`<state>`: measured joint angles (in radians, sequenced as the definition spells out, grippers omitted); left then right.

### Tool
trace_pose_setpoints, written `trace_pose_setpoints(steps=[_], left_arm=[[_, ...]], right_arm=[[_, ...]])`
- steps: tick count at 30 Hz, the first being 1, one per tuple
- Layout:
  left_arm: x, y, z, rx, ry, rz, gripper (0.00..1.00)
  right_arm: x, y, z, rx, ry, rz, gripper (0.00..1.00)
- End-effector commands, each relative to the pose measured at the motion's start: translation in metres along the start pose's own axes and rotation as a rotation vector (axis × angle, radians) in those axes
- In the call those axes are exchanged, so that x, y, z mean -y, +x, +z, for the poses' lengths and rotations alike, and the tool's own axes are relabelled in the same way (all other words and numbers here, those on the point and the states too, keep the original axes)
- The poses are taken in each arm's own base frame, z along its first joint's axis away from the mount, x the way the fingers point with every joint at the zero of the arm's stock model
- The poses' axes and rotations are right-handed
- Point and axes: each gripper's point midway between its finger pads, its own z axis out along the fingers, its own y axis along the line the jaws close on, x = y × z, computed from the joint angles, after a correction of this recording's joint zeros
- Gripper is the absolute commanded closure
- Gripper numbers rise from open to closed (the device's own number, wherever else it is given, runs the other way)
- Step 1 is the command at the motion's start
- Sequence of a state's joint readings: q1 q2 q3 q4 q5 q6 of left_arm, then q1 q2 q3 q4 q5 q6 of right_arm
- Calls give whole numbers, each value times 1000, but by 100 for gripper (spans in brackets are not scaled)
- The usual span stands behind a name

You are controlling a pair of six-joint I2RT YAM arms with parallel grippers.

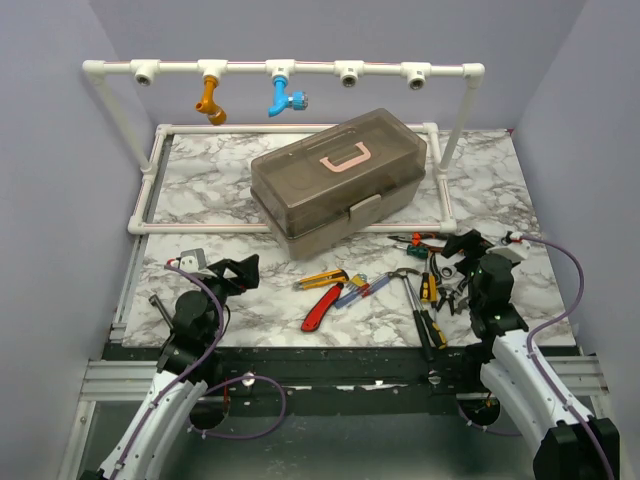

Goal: Pack the tool kit

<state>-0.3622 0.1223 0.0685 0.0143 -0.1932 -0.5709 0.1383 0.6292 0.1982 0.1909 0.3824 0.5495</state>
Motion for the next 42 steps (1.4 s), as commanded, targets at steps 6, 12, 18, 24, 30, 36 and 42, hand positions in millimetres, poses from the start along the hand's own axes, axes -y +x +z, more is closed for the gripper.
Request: trace_pose_setpoints(steps=[6, 12, 18, 24, 30, 36, 42], left_arm=[[0, 1, -1, 13, 6, -4, 1], [7, -3, 0, 15, 42, 14, 2], [49, -26, -1, -14, 164, -82, 2], [81, -59, 15, -73, 187, -52, 2], [92, -95, 34, -48, 161, 14, 1], [86, -117, 52, -74, 203, -69, 2], [83, -137, 79, -68, 215, -157, 1]], right_arm=[[7, -2, 1, 8, 51, 14, 0], [9, 17, 0, -36, 68, 159, 0], [-64, 23, -14, -173, -292, 244, 0], [-124, 25, -30, -316, -568, 468, 0], [-157, 40, -14, -442, -633, 596, 0], [-202, 46, -12, -442, -698, 611, 0], [-223, 58, -2, -448, -641, 663, 0]])
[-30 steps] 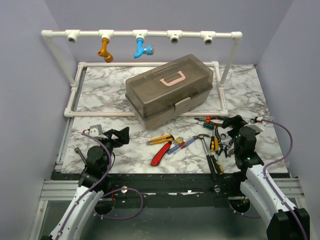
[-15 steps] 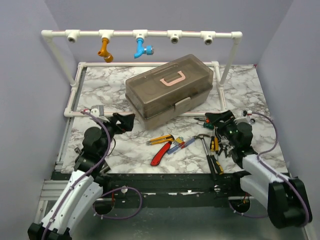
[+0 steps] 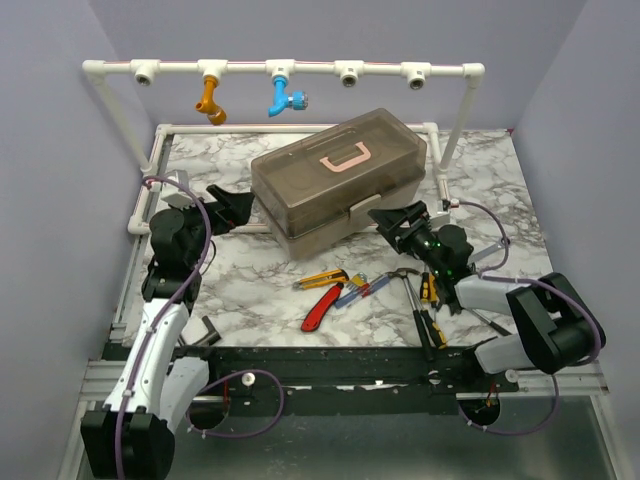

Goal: Pack the tool kit

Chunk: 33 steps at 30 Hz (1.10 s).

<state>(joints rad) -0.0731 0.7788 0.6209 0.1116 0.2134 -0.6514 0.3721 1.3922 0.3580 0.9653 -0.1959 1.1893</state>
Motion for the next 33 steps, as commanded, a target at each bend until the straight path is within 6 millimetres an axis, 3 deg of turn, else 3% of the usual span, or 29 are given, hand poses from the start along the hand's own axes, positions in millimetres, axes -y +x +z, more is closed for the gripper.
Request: trace_pose_setpoints(steps=[1, 11, 18, 23, 28, 29, 33], left_arm=[[26, -22, 17, -8, 130, -74, 1], [13, -38, 71, -101, 154, -178, 1], [-4, -31, 111, -162, 129, -223, 1], [-16, -13, 134, -217, 126, -264, 3], [0, 5, 151, -295, 224, -256, 15], [13, 16, 151, -330, 261, -251, 19], [25, 29, 138, -356, 325, -247, 28]], right_arm=[[-9, -11, 19, 90, -10, 70, 0], [3, -7, 37, 99, 53, 100, 0], [8, -6, 44, 100, 75, 104, 0], [12, -3, 49, 85, 105, 106, 0], [16, 3, 53, 72, 112, 116, 0], [17, 4, 53, 69, 114, 122, 0], [16, 11, 53, 41, 96, 127, 2]])
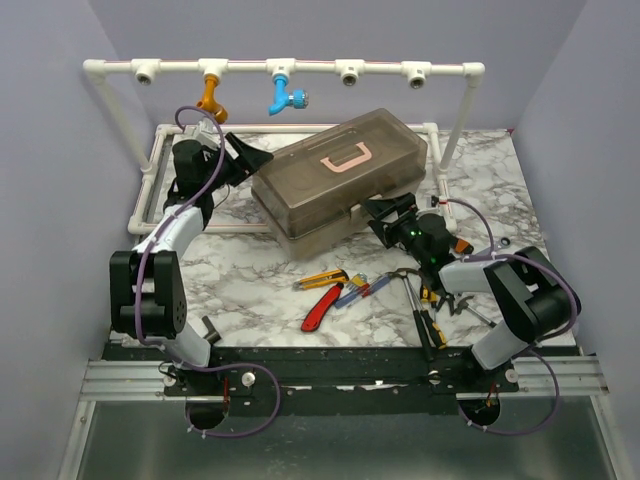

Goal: Pack the tool kit

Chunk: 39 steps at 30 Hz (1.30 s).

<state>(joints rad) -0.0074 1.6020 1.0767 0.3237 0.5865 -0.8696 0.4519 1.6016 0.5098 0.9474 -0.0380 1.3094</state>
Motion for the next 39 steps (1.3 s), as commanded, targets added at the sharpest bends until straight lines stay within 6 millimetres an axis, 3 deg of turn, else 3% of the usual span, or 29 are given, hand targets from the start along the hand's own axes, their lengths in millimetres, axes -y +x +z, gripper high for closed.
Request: trace_pose_setpoints(steps=[1, 6, 11, 14, 20, 26, 29, 32, 39], left_arm=[[45, 24, -10, -76, 183, 70, 32], [53, 52, -34, -136, 225, 110, 39], [57, 86, -60, -168, 236, 128, 41], [59, 102, -79, -160, 214, 169, 41], [50, 118, -109, -133, 139, 226, 39], [48, 124, -110, -159, 132, 210, 39], [47, 132, -116, -172, 131, 178, 40], [39, 137, -130, -138, 80, 177, 40], [20, 150, -172, -35, -40, 191, 39]], right_arm=[[0, 6, 4, -17, -2, 4, 5], [-6, 14, 2, -60, -48, -6, 13], [-13, 23, -8, -100, -114, 12, 25], [-12, 28, -17, -120, -133, 10, 26], [-14, 54, -28, -202, -160, -27, 26], [-21, 85, -27, -256, -166, -46, 24], [-26, 109, -28, -308, -172, -54, 24], [-31, 145, -35, -371, -175, -65, 24], [-35, 219, -67, -439, -180, -45, 25]])
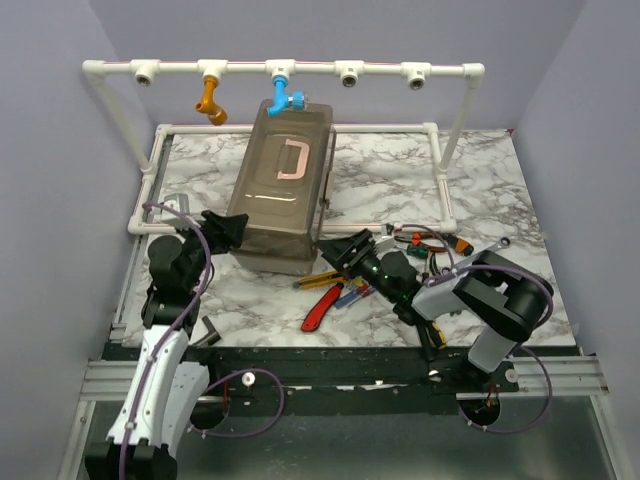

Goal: Pack the tool kit

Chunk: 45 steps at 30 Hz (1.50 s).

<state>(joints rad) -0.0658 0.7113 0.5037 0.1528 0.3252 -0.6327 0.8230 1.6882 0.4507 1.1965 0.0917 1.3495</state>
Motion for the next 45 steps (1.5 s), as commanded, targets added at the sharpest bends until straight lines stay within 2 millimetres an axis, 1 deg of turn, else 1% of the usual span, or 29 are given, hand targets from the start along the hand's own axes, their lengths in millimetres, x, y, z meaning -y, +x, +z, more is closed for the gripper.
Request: trace_pose_setpoints(steps=[1, 3, 5, 7, 9, 11, 12, 14, 16, 18, 19, 20, 24, 27, 30, 33, 35, 39, 40, 45], left_arm=[[11, 77, -44, -257, 42, -116, 38], [-3, 82, -53, -242, -37, -125, 33], [-10, 81, -60, -219, -75, -107, 33], [-13, 76, -68, -193, -115, -95, 32], [-15, 70, -77, -173, -153, -91, 26], [-13, 58, -84, -119, -166, -93, 17], [-12, 53, -87, -96, -178, -95, 13], [-9, 38, -93, -51, -192, -73, 7], [-11, 25, -97, -33, -239, -40, 3], [-13, 13, -98, -42, -284, 1, 2], [-15, 7, -99, -43, -311, 16, 1], [-14, 1, -98, -49, -327, 32, 1], [-12, -10, -90, -86, -350, 62, 2], [-8, -16, -82, -82, -324, 81, 2], [-2, -25, -76, -68, -302, 102, 2], [6, -37, -70, -71, -285, 122, 2], [12, -41, -66, -81, -267, 132, 2], [19, -51, -64, -72, -253, 153, 2], [20, -52, -63, -71, -253, 158, 1], [23, -53, -60, -86, -240, 175, 2]], right_arm=[[-7, 101, -17, -242, -22, -38, 25], [-5, 114, -19, -258, -16, -44, 25], [0, 119, -19, -265, 1, -48, 25], [9, 122, -20, -278, 35, -50, 25], [17, 127, -24, -289, 74, -65, 24], [27, 129, -28, -280, 135, -97, 21], [37, 129, -29, -280, 190, -124, 19], [45, 125, -31, -268, 257, -178, 19], [46, 121, -32, -265, 285, -232, 18], [49, 122, -30, -292, 331, -303, 18], [55, 125, -31, -318, 366, -352, 18], [55, 129, -28, -344, 381, -401, 19], [70, 141, -32, -368, 516, -581, 18], [82, 151, -40, -382, 572, -617, 18], [98, 151, -49, -389, 614, -611, 19], [111, 143, -60, -380, 664, -632, 20], [118, 131, -69, -354, 701, -660, 20], [129, 100, -93, -290, 774, -731, 20], [129, 92, -96, -275, 780, -739, 20], [143, 44, -120, -218, 852, -745, 20]])
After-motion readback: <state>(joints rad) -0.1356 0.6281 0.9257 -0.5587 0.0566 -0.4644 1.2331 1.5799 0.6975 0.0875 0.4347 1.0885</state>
